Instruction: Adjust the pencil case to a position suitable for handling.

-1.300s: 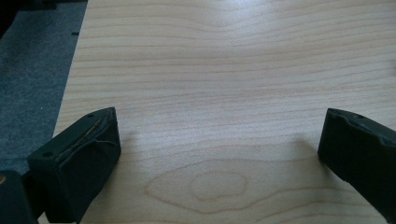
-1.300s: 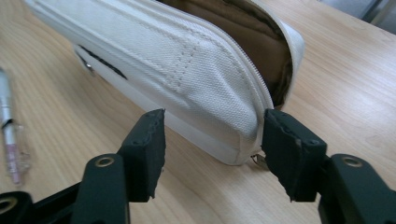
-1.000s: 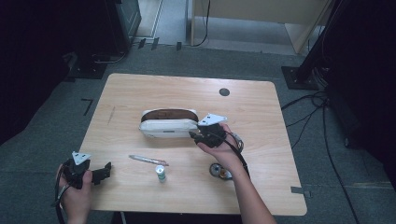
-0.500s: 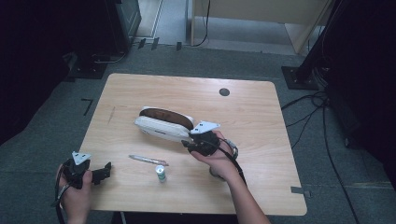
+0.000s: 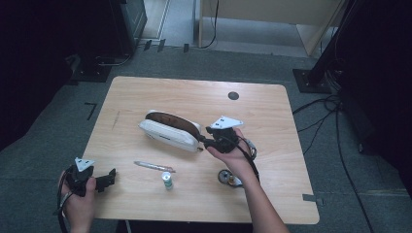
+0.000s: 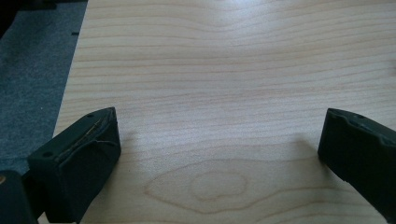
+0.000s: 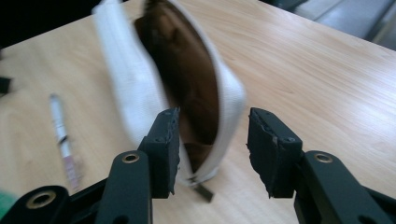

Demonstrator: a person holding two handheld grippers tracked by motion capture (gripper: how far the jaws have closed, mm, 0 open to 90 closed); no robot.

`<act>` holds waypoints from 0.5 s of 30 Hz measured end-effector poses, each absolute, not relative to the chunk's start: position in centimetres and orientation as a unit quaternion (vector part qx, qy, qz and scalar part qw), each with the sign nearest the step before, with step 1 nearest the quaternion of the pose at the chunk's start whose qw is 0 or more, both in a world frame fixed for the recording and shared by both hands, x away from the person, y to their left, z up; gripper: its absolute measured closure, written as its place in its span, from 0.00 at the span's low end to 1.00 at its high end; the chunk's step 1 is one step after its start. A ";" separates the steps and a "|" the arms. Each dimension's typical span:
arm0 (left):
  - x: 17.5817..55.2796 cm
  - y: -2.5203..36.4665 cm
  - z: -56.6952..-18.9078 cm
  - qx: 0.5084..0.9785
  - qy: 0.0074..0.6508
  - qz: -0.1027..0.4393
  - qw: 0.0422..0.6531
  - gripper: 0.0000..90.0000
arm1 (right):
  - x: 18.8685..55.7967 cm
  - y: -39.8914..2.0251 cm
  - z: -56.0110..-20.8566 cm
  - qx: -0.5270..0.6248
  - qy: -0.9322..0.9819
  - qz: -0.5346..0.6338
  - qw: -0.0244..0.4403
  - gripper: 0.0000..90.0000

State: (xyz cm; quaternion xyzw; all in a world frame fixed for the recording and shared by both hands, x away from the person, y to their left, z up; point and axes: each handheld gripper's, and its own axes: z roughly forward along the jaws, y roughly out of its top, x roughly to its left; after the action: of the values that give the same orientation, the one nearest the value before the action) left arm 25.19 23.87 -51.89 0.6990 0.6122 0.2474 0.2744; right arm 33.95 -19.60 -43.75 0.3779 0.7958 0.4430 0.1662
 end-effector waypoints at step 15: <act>25.2 23.9 -51.9 0.699 0.612 0.247 0.275 0.00 | 36.9 -18.0 -45.5 0.392 0.797 0.439 0.138 0.78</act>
State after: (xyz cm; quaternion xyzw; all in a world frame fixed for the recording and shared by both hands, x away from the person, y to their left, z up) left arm 25.19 23.87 -51.90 0.6990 0.6122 0.2474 0.2746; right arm 36.87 -18.04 -45.48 0.3922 0.7966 0.4390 0.1377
